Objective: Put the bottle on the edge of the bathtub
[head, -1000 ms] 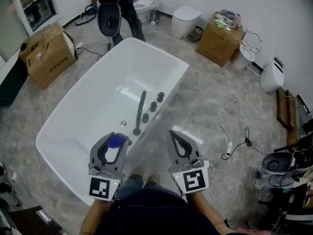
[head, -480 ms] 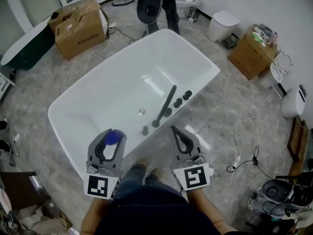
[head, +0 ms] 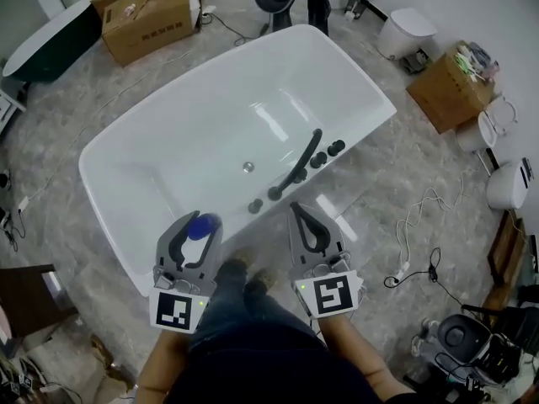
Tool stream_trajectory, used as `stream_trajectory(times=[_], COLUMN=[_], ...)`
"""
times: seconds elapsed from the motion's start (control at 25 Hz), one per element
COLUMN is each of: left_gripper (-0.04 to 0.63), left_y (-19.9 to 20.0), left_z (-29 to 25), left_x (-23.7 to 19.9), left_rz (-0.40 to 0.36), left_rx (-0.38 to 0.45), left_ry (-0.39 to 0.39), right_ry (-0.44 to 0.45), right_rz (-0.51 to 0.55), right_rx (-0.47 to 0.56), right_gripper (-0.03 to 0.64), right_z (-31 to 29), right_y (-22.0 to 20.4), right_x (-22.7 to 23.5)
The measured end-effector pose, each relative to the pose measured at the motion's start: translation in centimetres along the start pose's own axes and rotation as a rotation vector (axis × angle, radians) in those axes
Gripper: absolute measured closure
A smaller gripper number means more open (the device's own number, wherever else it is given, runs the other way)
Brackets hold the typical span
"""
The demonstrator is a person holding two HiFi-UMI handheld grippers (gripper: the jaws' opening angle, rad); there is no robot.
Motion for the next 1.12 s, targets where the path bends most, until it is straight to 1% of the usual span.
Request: stream_trajectory(times=[0.2, 0.4, 0.64, 0.8, 1.0, 1.12], left_gripper=[0.437, 0.437, 0.437, 0.437, 0.437, 0.437], left_y=[-2.3, -5.4, -8.9, -11.1, -13.6, -15.0], left_z=[-1.4, -2.9, -4.6, -5.6, -7.2, -8.1], left_x=[0.4, 0.5, 1.3, 1.7, 2.2, 2.5], left_rz=[0.009, 0.017, 0.024, 0.038, 0.021, 0.025], left_rx=[-0.002, -0.024, -0.056, -0.069, -0.096, -0.126], left_ry=[-0.016, -0.053, -0.072, -0.099, -0.123, -0.131], right_ry=[0.024, 0.042, 0.043, 0.046, 0.061, 0.071], right_rz=[0.022, 0.04, 0.032, 0.04, 0.031, 0.026], right_rx=[-0.018, -0.041, -0.087, -0.111, -0.159, -0.189], right_gripper=[0.6, 0.6, 0.6, 0.6, 0.6, 0.6], right_z=[-0.9, -2.1, -3.1, -3.4, -4.0, -4.0], right_y=[-1.7, -4.2, -6.8, -7.8, -9.7, -10.5], right_x=[-0.1, -0.6, -0.9, -0.8, -1.1, -1.6])
Point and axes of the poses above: the fingertips, and each gripper's own axes: z backward along the fingers, x to its right, y out of its top, the point moved 8 cm from there along z, backward along the fingers, and after that the axes turned 7 degrees about -x, right-handed, at the moved point
